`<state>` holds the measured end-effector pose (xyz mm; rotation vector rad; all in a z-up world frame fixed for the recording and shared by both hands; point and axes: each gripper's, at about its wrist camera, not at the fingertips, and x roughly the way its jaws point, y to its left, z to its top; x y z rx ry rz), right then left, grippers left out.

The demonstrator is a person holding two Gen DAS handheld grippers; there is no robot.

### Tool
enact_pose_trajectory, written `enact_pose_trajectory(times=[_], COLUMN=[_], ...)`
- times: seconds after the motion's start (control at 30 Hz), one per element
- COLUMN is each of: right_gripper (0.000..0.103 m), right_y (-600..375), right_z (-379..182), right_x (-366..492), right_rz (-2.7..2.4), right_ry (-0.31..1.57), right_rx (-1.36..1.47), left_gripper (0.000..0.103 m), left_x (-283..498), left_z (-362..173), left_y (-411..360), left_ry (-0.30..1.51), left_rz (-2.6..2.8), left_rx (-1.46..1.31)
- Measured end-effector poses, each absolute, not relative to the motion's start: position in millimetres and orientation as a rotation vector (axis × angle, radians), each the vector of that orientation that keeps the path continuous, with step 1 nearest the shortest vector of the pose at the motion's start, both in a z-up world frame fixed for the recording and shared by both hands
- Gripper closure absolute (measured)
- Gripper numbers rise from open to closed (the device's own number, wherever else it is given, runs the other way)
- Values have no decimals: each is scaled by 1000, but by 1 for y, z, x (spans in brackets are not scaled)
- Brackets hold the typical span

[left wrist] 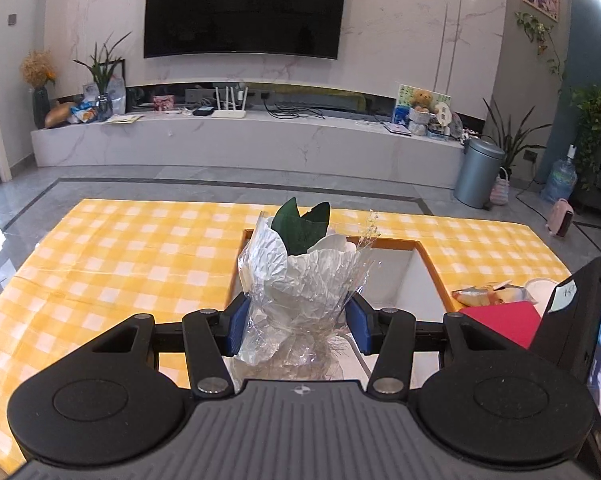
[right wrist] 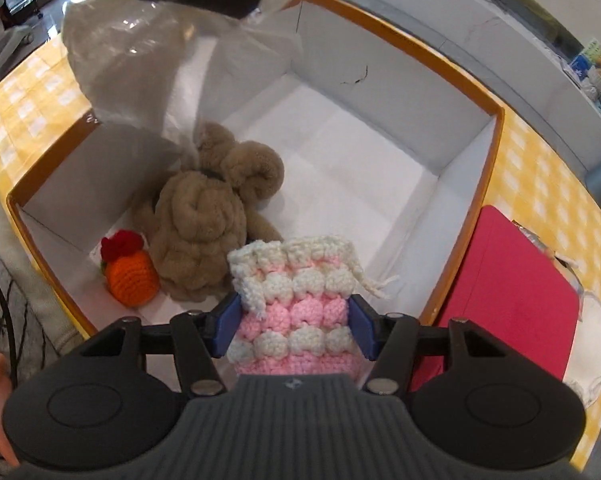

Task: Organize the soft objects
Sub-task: 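Carry the pouch over the white box and open the right tool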

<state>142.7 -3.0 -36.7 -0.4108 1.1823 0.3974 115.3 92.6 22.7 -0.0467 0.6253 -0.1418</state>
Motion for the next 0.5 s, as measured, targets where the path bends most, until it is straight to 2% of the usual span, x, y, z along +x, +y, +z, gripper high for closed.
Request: enact_pose_trajectory(times=[0.17, 0.27, 0.3, 0.33, 0.5], right_gripper=[39, 26, 14, 8, 8], right_y=[16, 20, 21, 22, 27], right_z=[-34, -31, -29, -26, -10], right_x=[139, 142, 141, 139, 126], right_rz=[358, 347, 378, 403, 400], right_ry=[1210, 1233, 1249, 1252, 1149], right_rx=[-420, -415, -409, -408, -531], left_gripper=[45, 45, 45, 45, 45], left_x=[115, 113, 112, 112, 113], left_z=[27, 30, 31, 31, 33], left_y=[102, 101, 102, 104, 109], left_ry=[623, 621, 622, 622, 624], left_rz=[-145, -133, -132, -135, -134], left_rx=[-74, -66, -70, -78, -107])
